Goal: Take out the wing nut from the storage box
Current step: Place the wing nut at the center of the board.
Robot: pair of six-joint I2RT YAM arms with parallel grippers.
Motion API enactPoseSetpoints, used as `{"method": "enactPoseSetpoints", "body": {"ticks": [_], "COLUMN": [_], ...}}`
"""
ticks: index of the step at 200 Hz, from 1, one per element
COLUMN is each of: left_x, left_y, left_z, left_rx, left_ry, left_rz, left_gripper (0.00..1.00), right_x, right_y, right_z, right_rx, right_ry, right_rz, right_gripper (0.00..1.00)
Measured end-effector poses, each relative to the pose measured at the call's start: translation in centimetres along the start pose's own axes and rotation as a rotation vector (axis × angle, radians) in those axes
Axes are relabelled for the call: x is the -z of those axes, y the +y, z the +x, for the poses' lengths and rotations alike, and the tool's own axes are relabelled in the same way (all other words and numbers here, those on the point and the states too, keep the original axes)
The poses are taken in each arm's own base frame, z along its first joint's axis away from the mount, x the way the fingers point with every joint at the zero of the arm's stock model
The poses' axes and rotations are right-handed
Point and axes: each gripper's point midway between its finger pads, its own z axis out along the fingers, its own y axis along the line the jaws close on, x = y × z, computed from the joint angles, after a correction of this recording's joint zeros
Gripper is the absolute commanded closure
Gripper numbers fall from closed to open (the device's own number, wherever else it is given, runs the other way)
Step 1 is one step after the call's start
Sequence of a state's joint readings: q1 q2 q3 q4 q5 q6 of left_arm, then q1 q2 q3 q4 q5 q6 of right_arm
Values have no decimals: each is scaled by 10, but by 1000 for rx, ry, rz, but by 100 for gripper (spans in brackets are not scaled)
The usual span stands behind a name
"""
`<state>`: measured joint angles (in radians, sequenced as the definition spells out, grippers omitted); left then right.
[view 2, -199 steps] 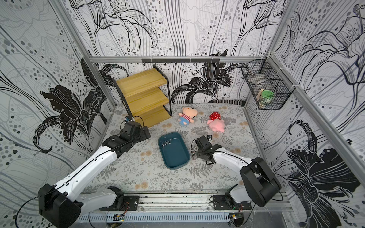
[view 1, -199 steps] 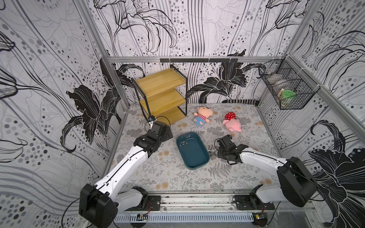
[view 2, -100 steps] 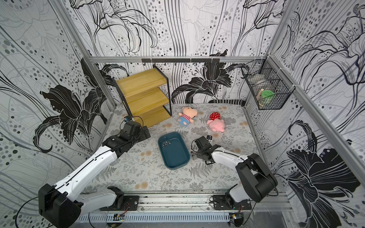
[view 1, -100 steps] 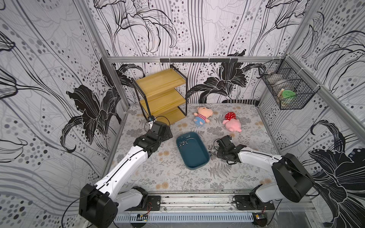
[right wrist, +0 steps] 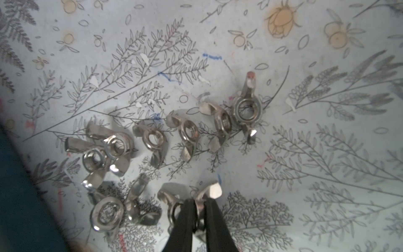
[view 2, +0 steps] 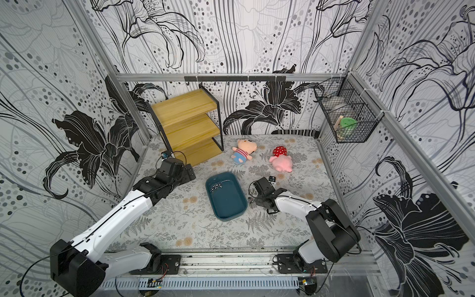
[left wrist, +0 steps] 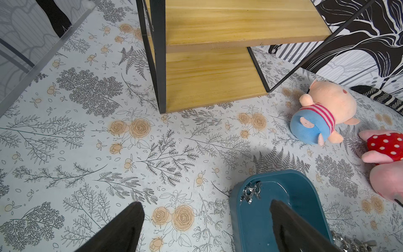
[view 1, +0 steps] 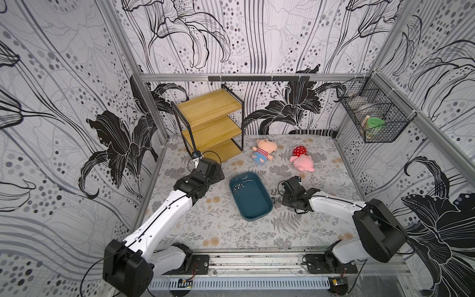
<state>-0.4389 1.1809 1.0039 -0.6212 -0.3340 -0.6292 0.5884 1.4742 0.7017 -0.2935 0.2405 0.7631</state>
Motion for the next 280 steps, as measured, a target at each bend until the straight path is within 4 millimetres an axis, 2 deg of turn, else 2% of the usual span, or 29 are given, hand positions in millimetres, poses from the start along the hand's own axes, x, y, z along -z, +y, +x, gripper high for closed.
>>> {"method": "enactPoseSetpoints", "body": {"ticks": [69,109,129,148,166,184,207,246,280], "left_x": [0,0,0,0,1,1,1,1,1], "left_y": [0,0,0,-2,-4,-5,-5,-5,-5], "left_z": [0,0,0,-3,-4,-4,-4,-4,-4], "left_rx": [2,2,1,3,5,3,2,2,2], "left_ry": [0,0,1,-2,-5,-5,-5,-5,-4], "left_rz": [0,0,0,3,6,8,10,10,9], "left_gripper": [5,5,5,5,5,5,5,5,5], "right_x": [10,31,52,78,103,114,103,60,39], "right_y": [0,20,44,83,123,160,188,209,229], "right_z": [-9,-36,-52,-63,-65,-61,-49,-32,-29], "right_rx": [27,75,135,225,316,387,445,490,508], "right_ry": [-12,-58,-109,-162,-197,-205,-170,-84,-60], "right_rz": [21,-14,-56,-135,-227,-298,-339,-327,-340], "right_gripper": [74,72,71,71,71,71,71,72,73]}}
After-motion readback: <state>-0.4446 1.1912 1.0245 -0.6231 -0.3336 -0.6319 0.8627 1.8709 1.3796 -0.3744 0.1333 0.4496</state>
